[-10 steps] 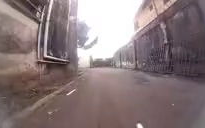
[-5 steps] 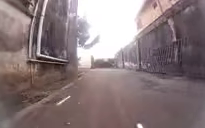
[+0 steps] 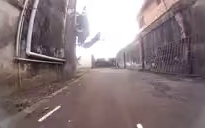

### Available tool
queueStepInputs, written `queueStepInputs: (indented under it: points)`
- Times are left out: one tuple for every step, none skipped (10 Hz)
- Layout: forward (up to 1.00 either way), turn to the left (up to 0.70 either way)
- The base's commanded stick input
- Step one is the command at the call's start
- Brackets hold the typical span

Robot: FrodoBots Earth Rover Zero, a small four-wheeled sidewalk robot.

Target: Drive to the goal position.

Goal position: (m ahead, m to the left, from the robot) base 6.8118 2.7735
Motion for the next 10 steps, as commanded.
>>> queueStepInputs:
  points:
    - [1.0, 0.01]
    - [1.0, 0.01]
    - [1.0, 0.01]
    - [1.0, 0.01]
    - [1.0, 0.01]
    - [1.0, 0.01]
    - [1.0, 0.01]
    - [1.0, 0.01]
    - [1.0, 0.01]
    - [1.0, 0.01]
